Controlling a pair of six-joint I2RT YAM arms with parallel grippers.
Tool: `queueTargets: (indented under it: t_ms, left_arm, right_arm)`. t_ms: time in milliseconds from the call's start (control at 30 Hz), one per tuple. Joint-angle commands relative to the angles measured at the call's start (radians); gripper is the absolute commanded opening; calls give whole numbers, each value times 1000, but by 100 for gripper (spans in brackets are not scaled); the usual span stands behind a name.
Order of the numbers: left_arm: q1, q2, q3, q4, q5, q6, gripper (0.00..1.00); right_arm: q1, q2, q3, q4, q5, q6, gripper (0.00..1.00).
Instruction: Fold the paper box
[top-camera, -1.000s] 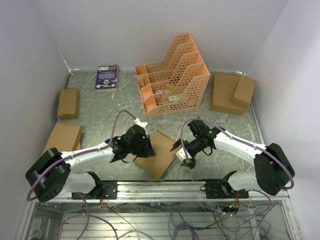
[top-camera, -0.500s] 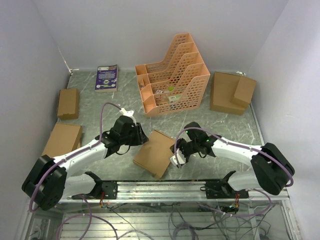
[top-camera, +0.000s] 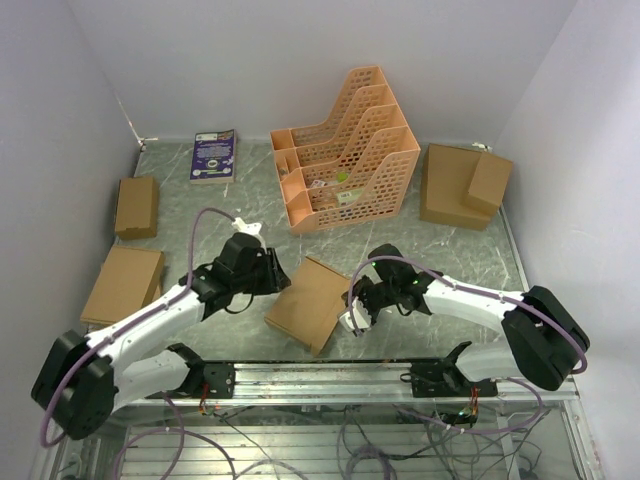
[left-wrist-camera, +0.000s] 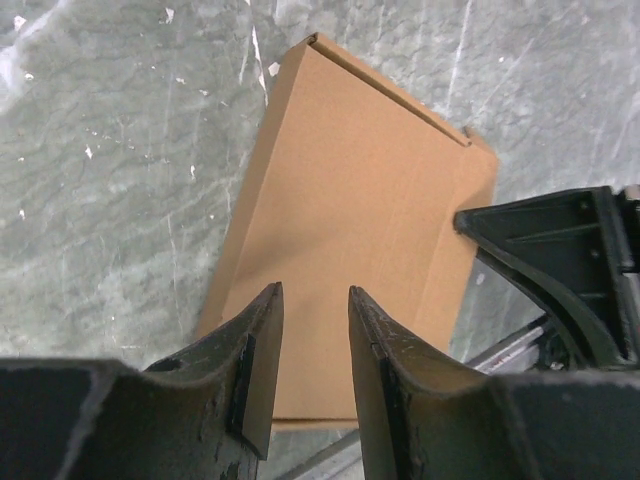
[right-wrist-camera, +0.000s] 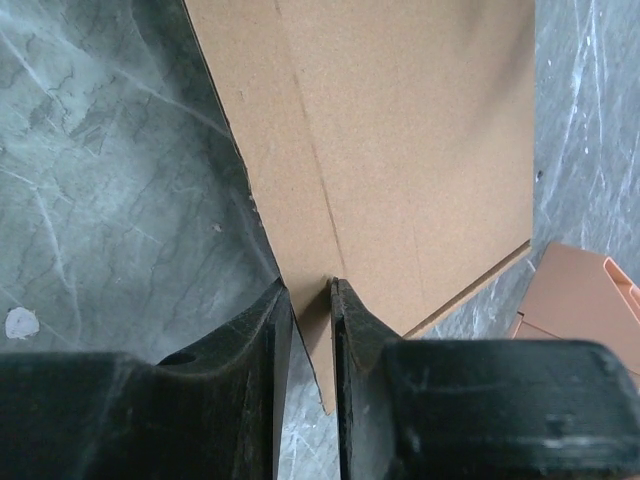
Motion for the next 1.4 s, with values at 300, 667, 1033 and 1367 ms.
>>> queueTargets:
  t_ms: [300, 667, 1033, 1367]
  left_arm:
    - [6, -289, -94, -131, -55, -185, 59]
    - [5, -512, -242, -57, -127, -369, 79]
    - [4, -420, -372, 178, -101, -497, 88]
    - [4, -270, -345, 221, -86, -441, 87]
  right_arm:
    - [2, -18, -16, 55, 92, 94, 16]
    - [-95, -23, 8, 2, -16, 122, 13]
    - [-143, -25, 29, -83, -95, 91, 38]
    - [-341, -69, 240, -301, -349, 342, 70]
